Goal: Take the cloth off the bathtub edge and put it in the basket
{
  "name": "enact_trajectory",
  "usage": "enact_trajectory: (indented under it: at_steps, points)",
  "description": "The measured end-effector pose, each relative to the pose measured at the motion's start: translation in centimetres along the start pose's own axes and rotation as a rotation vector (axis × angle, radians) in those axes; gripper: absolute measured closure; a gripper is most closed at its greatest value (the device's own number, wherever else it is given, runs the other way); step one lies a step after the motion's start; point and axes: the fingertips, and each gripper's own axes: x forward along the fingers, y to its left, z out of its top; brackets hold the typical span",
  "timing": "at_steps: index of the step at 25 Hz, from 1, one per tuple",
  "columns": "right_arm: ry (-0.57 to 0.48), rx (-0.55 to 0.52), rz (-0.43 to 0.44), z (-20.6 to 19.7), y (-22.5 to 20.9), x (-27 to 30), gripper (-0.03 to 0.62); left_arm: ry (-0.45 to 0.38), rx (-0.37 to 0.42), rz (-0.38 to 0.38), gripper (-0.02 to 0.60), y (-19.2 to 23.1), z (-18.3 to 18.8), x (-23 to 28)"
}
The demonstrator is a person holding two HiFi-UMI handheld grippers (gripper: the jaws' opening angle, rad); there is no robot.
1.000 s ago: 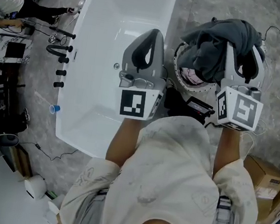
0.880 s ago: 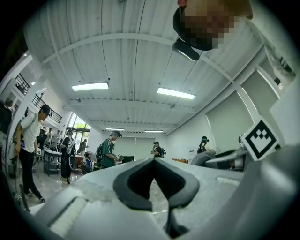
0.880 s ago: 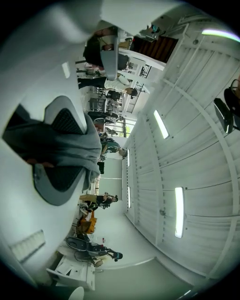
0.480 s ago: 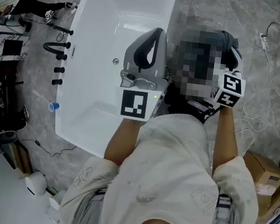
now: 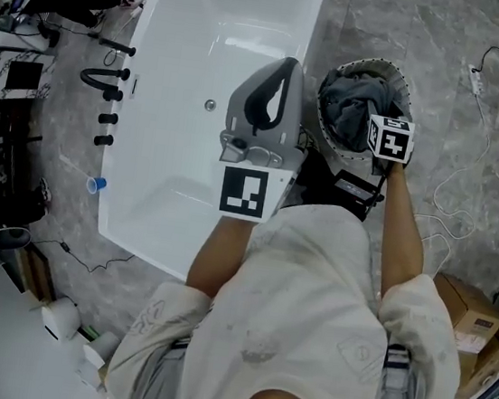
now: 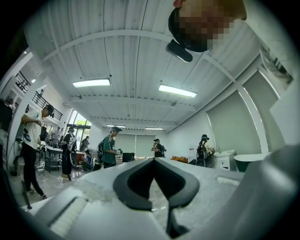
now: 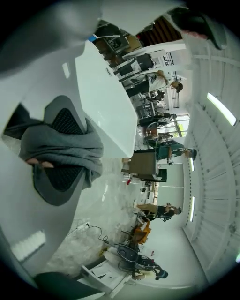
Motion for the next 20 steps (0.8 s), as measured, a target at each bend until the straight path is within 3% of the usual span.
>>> enact_trajectory:
  at_steps: [7, 10, 12, 20]
  points:
    - [0.175, 0.020, -0.024, -5.0, -0.7, 3.0, 0.391, 0.026, -0.004, 0.005, 0.581, 0.5, -1.0, -0.3]
    - [0.247, 0.016, -0.033, -6.6, -1.2, 4.0, 0.313, 0.026, 0.000, 0.005, 0.581, 0.6, -1.1, -0.2]
    - [0.288, 0.018, -0.041, -7.7, -1.4, 4.3, 0.303, 0.028, 0.000, 0.006, 0.581, 0.5, -1.2, -0.2]
    - [0.310, 0.019, -0.037, -8.2, -1.3, 4.1, 0.293, 0.049, -0.005, 0.016, 0.581, 0.8, -1.6, -0.1]
